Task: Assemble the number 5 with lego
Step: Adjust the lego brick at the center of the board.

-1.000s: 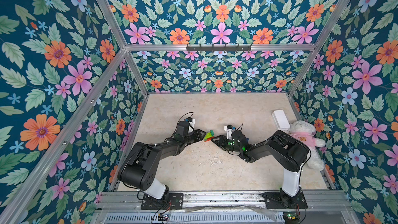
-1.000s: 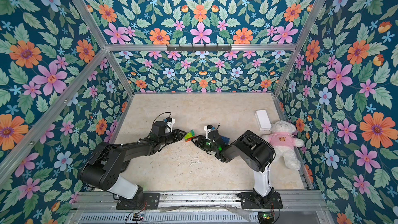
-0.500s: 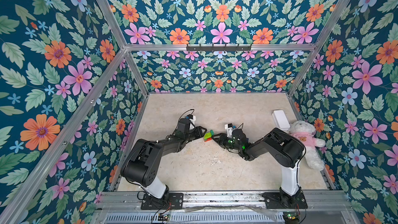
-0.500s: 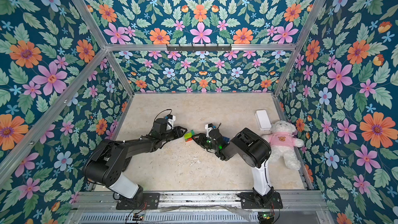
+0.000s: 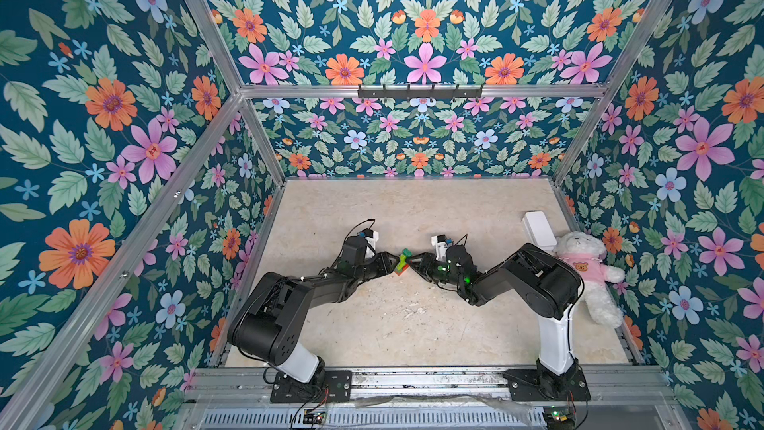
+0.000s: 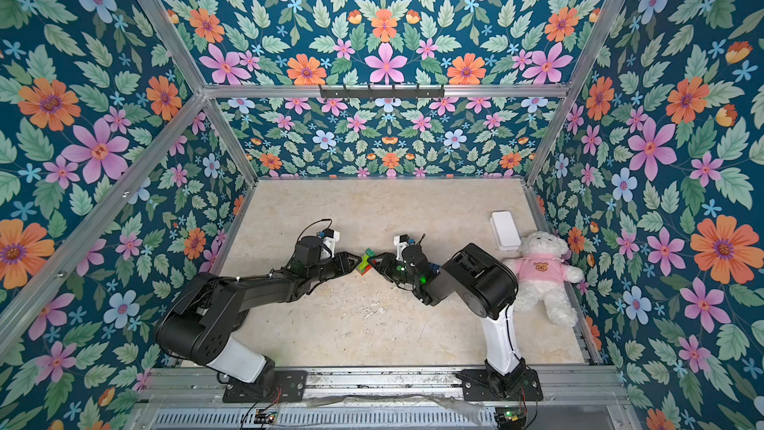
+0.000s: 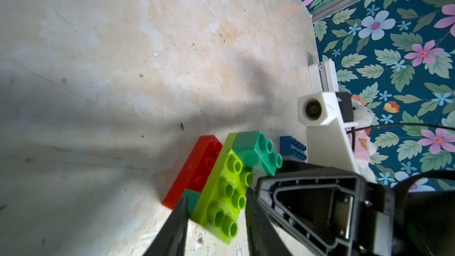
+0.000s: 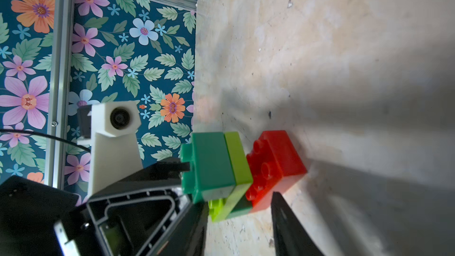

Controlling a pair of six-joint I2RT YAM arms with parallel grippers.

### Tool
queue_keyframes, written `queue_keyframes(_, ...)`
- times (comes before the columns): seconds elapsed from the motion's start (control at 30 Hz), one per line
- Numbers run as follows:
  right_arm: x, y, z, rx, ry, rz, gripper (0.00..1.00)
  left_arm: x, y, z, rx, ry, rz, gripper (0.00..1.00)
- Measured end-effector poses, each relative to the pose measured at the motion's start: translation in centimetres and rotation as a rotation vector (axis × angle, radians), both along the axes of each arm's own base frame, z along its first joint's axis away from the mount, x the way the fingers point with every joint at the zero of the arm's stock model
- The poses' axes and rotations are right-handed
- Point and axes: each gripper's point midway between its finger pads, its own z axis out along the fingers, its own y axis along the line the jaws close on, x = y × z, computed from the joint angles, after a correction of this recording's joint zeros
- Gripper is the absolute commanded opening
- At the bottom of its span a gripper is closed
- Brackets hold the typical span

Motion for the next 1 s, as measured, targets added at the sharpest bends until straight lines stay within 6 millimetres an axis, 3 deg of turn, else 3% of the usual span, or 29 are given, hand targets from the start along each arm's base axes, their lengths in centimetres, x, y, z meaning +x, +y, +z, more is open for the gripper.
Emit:
queue_keyframes(0.27, 0.0, -0.2, 0.4, -0.001, -0.011, 0.01, 0.48, -1.3, -0.4, -0.2, -0.015, 0.017, -0.01, 0.41)
queue_keyframes(1.0, -1.1, -3.9, 3.1, -0.172, -0.099, -0.02, 0.51, -3.0, -3.0, 0.0, -0.066, 0.02, -0.052, 0.41)
